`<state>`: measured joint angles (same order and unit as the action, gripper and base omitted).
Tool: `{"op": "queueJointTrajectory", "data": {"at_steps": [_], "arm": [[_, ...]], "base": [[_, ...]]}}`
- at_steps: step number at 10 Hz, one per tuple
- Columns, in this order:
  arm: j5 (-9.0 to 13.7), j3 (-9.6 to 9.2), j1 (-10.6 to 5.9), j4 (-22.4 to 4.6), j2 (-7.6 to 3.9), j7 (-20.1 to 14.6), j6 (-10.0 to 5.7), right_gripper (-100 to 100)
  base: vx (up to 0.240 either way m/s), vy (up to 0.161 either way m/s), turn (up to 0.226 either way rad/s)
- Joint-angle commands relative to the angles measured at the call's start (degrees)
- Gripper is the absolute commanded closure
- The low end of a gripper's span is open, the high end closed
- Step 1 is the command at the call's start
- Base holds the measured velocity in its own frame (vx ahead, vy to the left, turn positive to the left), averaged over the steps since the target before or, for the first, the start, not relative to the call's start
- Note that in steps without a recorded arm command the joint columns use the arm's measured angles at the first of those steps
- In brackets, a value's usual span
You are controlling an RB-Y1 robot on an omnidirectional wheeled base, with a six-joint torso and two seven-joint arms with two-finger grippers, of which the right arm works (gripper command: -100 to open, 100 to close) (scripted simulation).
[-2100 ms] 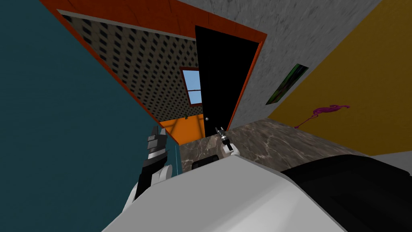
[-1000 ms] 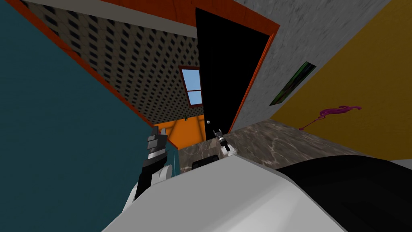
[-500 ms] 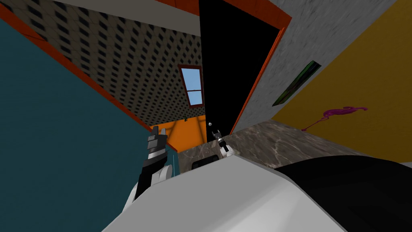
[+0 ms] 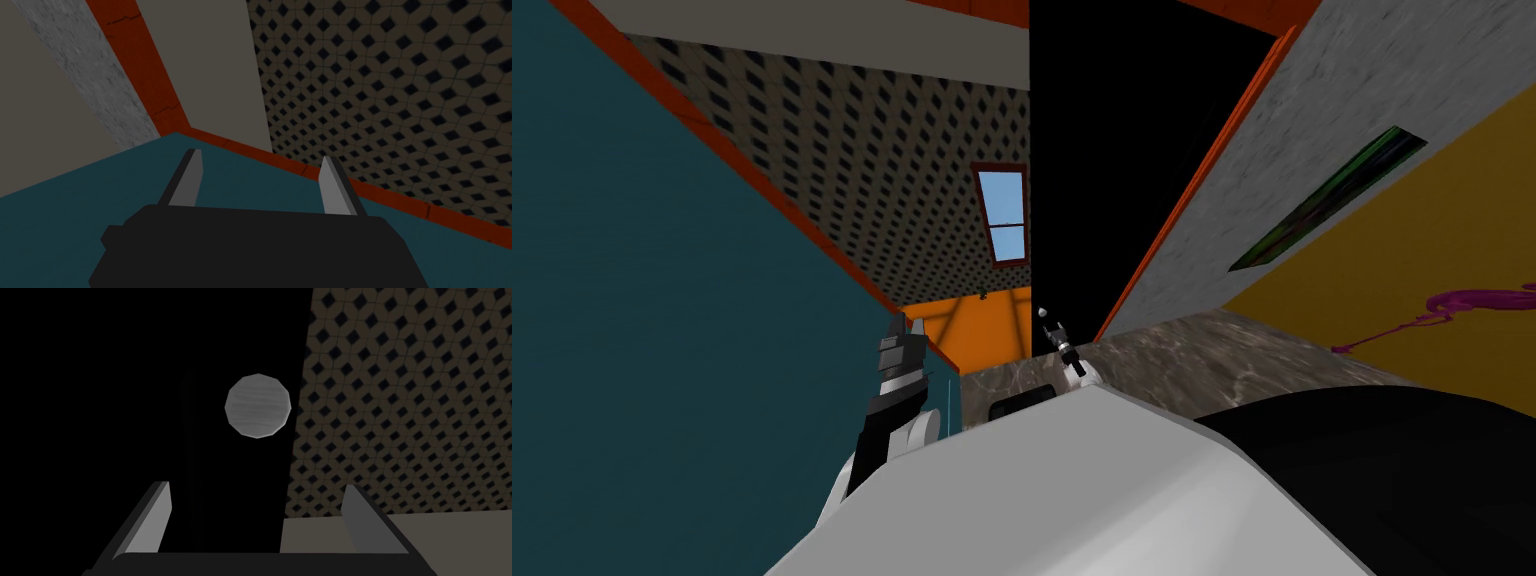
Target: Pull the door open
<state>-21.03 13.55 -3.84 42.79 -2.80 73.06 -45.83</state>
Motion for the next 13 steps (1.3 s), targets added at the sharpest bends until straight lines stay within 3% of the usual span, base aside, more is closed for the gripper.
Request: {"op": "queueJointTrajectory", "data": {"at_steps": [1, 5, 9, 10, 13], "arm": [[0.33, 0.53, 0.00, -0.57, -0.68, -0.14, -0.51, -100], [0.94, 1.48, 0.22, -1.21, -1.53, -0.75, -1.15, -100], [1.22, 1.91, 0.50, -1.19, -1.56, -1.08, -1.34, -100], [1.22, 1.91, 0.50, -1.19, -1.56, -1.08, -1.34, 100], [1.22, 1.91, 0.50, -1.19, -1.56, -1.08, -1.34, 100]], "base": [[0.179, 0.034, 0.131], [0.208, 0.050, 0.016], [0.164, 0.048, -0.108], [0.000, 0.000, 0.000], [-0.017, -0.005, 0.002]]}}
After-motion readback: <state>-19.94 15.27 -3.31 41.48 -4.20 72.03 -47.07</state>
